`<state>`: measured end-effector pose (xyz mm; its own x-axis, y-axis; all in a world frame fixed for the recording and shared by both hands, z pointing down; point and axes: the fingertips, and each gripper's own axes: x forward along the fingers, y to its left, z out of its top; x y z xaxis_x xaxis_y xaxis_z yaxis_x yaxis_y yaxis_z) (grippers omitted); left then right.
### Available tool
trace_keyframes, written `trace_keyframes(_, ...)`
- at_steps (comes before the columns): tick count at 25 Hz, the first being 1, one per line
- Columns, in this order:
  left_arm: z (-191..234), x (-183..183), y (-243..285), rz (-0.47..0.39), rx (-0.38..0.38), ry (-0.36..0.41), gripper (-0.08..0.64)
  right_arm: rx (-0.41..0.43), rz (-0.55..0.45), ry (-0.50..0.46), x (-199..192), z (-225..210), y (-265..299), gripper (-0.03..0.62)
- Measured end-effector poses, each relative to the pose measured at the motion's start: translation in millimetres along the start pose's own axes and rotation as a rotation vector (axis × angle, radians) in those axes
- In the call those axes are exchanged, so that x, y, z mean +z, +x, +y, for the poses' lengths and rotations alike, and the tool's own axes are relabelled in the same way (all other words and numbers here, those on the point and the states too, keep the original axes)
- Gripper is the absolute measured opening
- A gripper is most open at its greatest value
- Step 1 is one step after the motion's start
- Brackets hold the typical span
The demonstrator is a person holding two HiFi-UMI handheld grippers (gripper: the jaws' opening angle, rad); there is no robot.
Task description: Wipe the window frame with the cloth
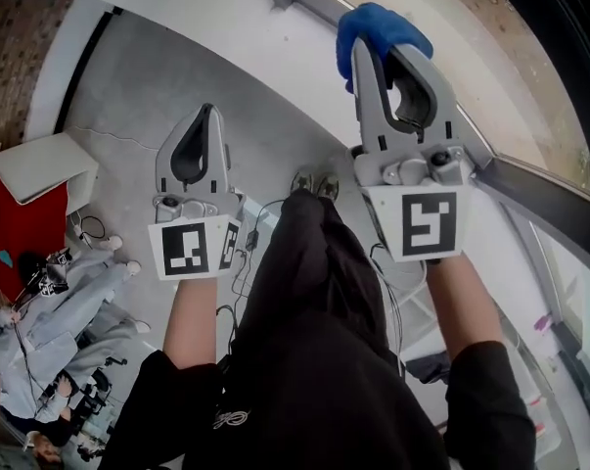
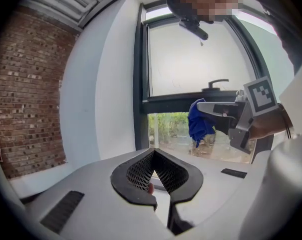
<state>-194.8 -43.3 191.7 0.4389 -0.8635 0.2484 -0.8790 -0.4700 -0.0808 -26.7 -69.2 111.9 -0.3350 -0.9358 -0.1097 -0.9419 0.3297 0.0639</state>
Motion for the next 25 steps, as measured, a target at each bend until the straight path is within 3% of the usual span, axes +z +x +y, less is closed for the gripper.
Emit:
trace_keyframes(9, -6, 13, -23, -0.025, -0.078, -0.018, 0.003, -0.048, 0.086, 0.066, -6, 49, -63, 0.023)
trace_keyframes(17, -34, 45, -72, -0.126, -0.246, -0.051, 0.003, -0.155, 0.083, 0.020, 25, 101, -109, 0.023)
trace_keyframes(25, -75, 63, -135, -0.167, -0.399, -0.084, 0.003, -0.263, 0.070, -0.003, 61, 133, -158, 0.023)
